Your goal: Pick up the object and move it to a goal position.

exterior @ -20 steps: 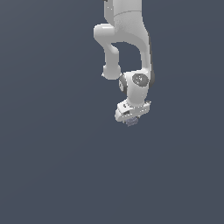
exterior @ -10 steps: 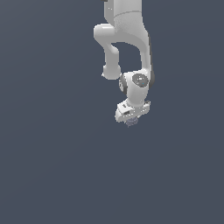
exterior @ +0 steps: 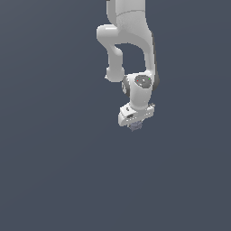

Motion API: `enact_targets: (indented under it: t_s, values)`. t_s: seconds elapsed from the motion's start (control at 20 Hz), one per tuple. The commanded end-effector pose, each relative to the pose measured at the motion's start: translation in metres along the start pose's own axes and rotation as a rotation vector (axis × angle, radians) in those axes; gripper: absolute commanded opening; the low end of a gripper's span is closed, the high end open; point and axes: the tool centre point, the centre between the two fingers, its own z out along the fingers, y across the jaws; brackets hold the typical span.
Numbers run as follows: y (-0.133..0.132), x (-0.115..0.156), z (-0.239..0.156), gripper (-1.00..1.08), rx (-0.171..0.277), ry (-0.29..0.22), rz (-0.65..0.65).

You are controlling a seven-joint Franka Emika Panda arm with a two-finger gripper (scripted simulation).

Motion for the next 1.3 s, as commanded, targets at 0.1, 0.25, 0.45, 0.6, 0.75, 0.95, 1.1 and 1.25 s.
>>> enact_targets:
  t_s: [0.1,0.25,0.45,0.6,0.75,0.95,1.1,1.25]
  values:
    - [0.01,0.008,-0.011,-1.0,0.002,0.042,-0.021]
    - [0.019,0.016,-0.02,-1.0,0.005,0.081,-0.041]
    - [0.032,0.027,-0.037,-1.0,0.01,0.142,-0.073]
    - [0.043,0.036,-0.05,-1.0,0.013,0.192,-0.099]
    - [0.053,0.044,-0.064,-1.0,0.017,0.24,-0.124]
    - [0.065,0.053,-0.081,-1.0,0.023,0.3,-0.155]
    - [0.074,0.06,-0.094,-1.0,0.027,0.343,-0.178]
    - [0.082,0.065,-0.106,-1.0,0.031,0.384,-0.199]
